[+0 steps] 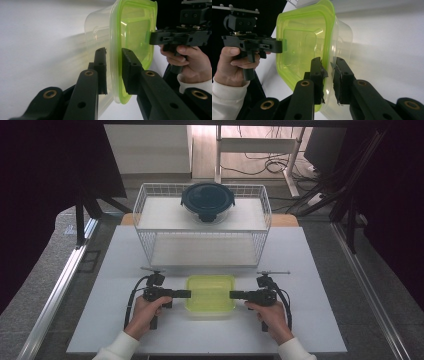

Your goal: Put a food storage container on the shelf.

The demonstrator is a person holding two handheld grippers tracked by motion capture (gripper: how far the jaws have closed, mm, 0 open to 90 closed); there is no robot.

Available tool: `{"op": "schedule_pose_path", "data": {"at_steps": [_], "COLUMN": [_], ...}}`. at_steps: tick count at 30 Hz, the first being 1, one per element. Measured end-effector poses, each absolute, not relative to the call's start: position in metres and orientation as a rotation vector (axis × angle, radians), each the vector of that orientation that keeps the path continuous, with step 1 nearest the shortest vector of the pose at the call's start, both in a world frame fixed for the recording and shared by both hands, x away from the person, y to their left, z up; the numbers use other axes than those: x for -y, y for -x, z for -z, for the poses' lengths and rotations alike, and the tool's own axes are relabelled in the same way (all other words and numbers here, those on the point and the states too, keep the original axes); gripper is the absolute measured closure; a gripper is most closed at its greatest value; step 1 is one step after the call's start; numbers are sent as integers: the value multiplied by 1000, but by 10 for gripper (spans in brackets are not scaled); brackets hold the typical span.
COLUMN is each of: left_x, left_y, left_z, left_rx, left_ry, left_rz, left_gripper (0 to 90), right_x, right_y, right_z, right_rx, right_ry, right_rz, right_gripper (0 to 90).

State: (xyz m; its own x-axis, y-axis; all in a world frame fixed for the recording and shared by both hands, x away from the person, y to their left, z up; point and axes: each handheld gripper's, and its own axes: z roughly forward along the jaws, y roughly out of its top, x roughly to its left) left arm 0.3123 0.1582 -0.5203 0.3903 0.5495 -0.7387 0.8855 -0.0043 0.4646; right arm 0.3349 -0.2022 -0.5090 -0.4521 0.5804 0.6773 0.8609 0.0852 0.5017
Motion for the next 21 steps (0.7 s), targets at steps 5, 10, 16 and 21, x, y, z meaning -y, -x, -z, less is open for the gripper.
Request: {"op": "schedule_pose_path", "data": {"at_steps": [5,10,16,21], "left_x": [-158,-161,-163,-163], "left_y": [-306,-299,-288,-282], "left_z": [512,499,485,473], "left_rx": [-1262,-1234,-1198,-1173], "left_ry": [-1681,-1684,-1676,-1668], "left_rz": [405,364,330,307], "left_gripper": [760,760,761,761], "right_x": [203,200,199,200], "right_y": [-331,-327,-316,-310], "right_z": [504,495,480,468], "right_rx": [2090,2116,2132,2152], "right_ry": [1406,1383,1354,1329], "right_rz": [1324,1354,1415,1456], "right_gripper": [784,784,784,784]}}
